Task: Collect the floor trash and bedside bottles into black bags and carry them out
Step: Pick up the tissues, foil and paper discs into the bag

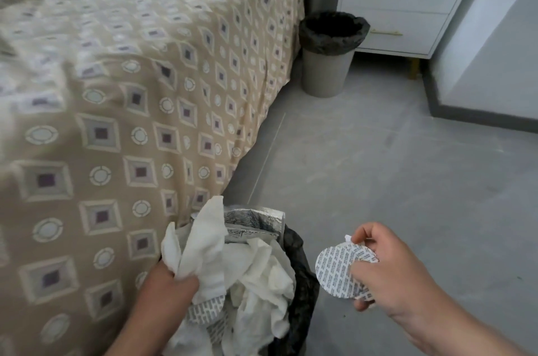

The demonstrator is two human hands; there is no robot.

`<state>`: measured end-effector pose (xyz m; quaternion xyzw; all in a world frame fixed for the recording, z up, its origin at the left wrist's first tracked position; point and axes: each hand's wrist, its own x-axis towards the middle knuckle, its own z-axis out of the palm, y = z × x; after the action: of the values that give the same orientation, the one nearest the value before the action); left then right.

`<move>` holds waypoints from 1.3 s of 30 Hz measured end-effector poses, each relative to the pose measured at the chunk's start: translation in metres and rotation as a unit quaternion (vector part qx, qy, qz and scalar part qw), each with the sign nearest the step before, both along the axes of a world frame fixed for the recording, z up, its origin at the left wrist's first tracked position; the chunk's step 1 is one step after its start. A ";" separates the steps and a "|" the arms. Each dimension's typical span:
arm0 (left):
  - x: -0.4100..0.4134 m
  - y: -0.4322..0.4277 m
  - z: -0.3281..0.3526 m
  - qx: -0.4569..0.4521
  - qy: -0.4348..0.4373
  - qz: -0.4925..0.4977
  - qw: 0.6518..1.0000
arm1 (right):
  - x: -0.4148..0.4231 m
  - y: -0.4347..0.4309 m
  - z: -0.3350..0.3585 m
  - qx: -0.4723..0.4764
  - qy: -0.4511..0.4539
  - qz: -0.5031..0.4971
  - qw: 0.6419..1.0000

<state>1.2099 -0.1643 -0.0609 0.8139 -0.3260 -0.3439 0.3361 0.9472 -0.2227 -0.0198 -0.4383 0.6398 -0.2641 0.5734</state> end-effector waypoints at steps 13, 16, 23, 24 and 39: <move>0.027 0.012 -0.052 0.059 -0.359 -0.406 0.838 | 0.033 0.002 -0.014 0.037 0.003 0.045 0.998; 0.021 0.011 -0.056 0.124 -0.355 -0.419 0.827 | 0.042 -0.001 -0.016 0.015 0.003 0.070 0.997; 0.025 0.013 -0.033 -0.013 -0.380 -0.318 0.868 | 0.098 -0.018 -0.019 -0.053 0.064 0.205 0.975; 0.027 0.014 -0.029 -0.047 -0.366 -0.301 0.879 | 0.105 -0.018 -0.021 -0.056 0.085 0.247 0.964; -0.121 -0.053 0.033 -0.260 -0.249 -0.622 0.696 | -0.117 0.009 -0.072 -0.150 0.404 0.303 0.850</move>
<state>1.0893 -0.2172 -0.0275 0.3619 -0.9057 -0.1612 0.1505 0.8307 -0.2139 -0.0922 -0.7590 0.6031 0.0298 0.2435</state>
